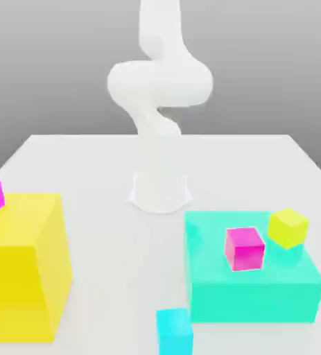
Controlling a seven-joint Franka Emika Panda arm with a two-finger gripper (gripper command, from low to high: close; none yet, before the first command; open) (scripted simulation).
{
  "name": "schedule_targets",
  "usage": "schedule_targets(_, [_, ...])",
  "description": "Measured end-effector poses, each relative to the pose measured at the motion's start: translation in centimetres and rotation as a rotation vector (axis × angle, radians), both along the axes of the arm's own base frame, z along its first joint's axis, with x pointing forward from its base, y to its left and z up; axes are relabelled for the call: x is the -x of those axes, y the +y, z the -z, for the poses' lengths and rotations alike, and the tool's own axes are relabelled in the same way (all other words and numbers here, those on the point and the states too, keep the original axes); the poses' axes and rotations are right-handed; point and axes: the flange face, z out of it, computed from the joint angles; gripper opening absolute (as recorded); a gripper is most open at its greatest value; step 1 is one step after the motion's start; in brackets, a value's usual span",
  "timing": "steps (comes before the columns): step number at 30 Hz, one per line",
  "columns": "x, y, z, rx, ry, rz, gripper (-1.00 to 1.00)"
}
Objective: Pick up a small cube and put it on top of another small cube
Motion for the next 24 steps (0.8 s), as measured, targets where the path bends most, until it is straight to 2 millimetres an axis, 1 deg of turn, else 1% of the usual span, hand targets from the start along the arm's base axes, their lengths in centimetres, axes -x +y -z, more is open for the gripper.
schedule_targets(3, [-3.8, 0.2, 5.1, 0.006, 0.089, -0.014, 0.0])
schedule_targets(6, [-6.7, 0.5, 10.3, 0.012, 0.175, -0.029, 0.0])
schedule_targets(9, [-9.0, 0.8, 15.8, 0.018, 0.26, -0.043, 0.0])
schedule_targets(12, [-10.5, 1.1, 21.5, 0.024, 0.345, -0.057, 0.0])
schedule_targets(15, [-11.4, 1.4, 27.4, 0.03, 0.43, -0.072, 0.0])
schedule_targets(18, [-11.6, 1.7, 33.2, 0.037, 0.514, -0.088, 0.0])
schedule_targets(21, [-11.0, 2.0, 39.0, 0.043, 0.6, -0.103, 0.0])
schedule_targets(24, [-9.8, 2.1, 44.6, 0.049, 0.684, -0.117, 0.0])
